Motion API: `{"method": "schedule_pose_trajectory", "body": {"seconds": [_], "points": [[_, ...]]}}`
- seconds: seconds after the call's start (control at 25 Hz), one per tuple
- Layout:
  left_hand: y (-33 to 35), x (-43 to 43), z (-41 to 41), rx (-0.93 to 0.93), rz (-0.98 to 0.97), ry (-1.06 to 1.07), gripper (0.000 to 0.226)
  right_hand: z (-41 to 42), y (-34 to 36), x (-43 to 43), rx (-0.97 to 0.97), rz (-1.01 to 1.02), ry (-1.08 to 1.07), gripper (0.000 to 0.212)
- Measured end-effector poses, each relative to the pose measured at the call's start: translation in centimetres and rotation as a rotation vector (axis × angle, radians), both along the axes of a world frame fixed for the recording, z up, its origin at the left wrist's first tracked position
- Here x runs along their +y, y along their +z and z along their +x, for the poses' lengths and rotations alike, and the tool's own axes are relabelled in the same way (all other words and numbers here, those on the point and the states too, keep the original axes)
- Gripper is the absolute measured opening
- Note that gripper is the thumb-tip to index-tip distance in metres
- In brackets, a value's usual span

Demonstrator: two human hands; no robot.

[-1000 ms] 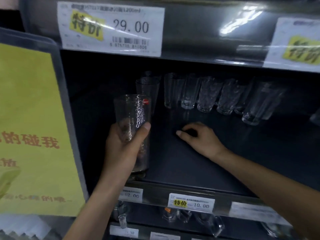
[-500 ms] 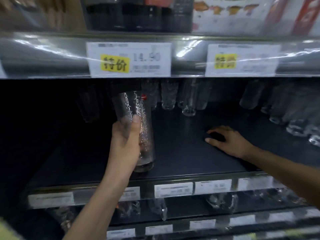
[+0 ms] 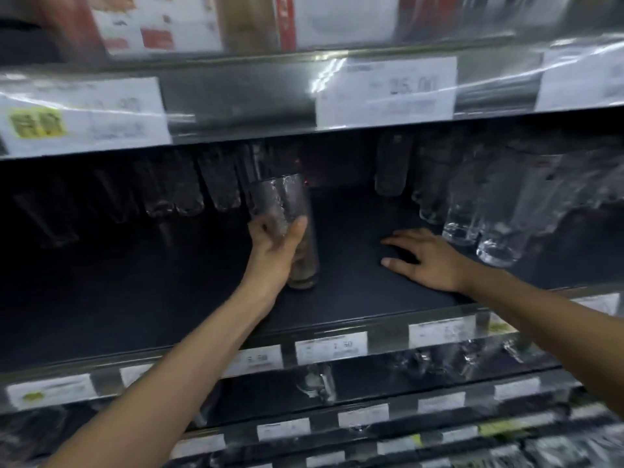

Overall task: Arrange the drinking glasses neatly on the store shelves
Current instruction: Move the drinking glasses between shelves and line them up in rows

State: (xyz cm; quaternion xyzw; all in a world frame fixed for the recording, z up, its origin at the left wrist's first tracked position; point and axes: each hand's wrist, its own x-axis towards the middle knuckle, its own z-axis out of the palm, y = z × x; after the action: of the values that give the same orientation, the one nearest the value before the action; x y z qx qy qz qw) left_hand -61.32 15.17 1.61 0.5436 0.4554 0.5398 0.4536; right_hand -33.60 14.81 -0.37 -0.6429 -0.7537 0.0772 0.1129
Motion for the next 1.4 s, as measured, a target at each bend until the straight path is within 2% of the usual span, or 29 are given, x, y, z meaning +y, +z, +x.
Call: {"method": "schedule_pose_trajectory", "body": {"seconds": [0.08,0.24,0.48,0.72,0.92,1.08,1.24,1.4], "points": [[-0.3,1.9,2.4,-0.021,0.010,0.018,0.056,0.4,-0.4,0.3,0.001,0.020,0.020,0.074],[-0.7,5.0,5.7,0.050,0.085,0.054,0.081,0.6,-0.9,0.8,-0.007,0.064,0.041,0.060],[-1.3,8.5,8.7,0.151,0.178,0.054,0.083,0.6,-1.1,0.9,0.019,0.075,0.046,0.060],[-2.9,13.6,9.5,0.221,0.208,0.164,0.096,0.6,-1.2,1.2,0.029,0.079,0.052,0.061],[-2.7,16.8,10.4,0.171,0.165,0.225,0.073,0.7,-1.3,1.4,0.030,0.094,0.053,0.060],[-3.0,18.4,10.6,0.201,0.148,0.274,0.067,0.6,-1.3,1.3,0.028,0.099,0.057,0.060],[-3.0,18.4,11.0,0.329,0.237,0.367,0.053,0.6,-1.4,1.4,0.023,0.103,0.055,0.060],[-2.9,18.9,11.0,0.393,0.254,0.424,0.050,0.6,-1.3,1.4,0.022,0.101,0.056,0.060]]}}
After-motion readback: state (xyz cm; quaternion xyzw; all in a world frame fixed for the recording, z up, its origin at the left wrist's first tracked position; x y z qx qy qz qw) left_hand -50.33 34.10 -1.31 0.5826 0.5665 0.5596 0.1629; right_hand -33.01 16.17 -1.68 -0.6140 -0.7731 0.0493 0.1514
